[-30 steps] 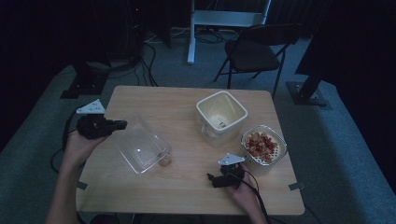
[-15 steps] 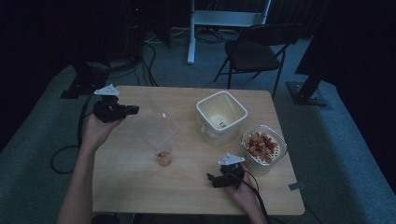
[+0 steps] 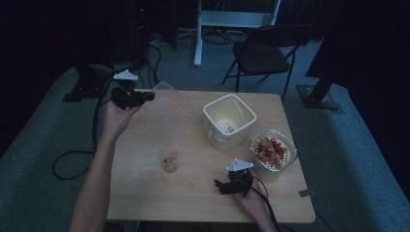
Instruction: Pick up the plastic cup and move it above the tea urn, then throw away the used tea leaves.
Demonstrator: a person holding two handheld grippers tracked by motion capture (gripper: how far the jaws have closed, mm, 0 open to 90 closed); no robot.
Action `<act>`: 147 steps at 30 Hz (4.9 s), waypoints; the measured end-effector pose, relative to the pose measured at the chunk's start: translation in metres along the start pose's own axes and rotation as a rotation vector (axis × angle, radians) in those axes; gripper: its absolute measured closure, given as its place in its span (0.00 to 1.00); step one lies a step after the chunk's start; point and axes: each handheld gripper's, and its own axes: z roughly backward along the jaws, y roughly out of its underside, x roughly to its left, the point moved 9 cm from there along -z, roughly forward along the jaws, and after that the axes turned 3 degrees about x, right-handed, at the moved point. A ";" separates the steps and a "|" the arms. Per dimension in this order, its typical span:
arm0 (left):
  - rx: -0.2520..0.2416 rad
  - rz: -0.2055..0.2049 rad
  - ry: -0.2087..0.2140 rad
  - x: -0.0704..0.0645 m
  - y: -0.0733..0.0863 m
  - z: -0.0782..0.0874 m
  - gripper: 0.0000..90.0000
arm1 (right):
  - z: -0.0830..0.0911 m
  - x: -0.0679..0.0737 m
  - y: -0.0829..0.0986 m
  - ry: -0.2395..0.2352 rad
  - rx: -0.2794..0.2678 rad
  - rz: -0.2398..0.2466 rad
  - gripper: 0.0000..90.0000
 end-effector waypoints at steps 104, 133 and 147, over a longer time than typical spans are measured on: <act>-0.103 -0.131 0.111 -0.063 0.095 0.005 0.37 | -0.001 0.001 -0.001 0.014 0.002 -0.015 0.12; -0.023 -0.149 0.203 -0.094 0.182 -0.028 0.10 | -0.001 0.001 -0.001 0.013 0.004 -0.018 0.12; 0.004 -0.168 0.172 -0.093 0.187 -0.062 0.17 | -0.001 0.001 -0.001 0.013 0.002 -0.017 0.12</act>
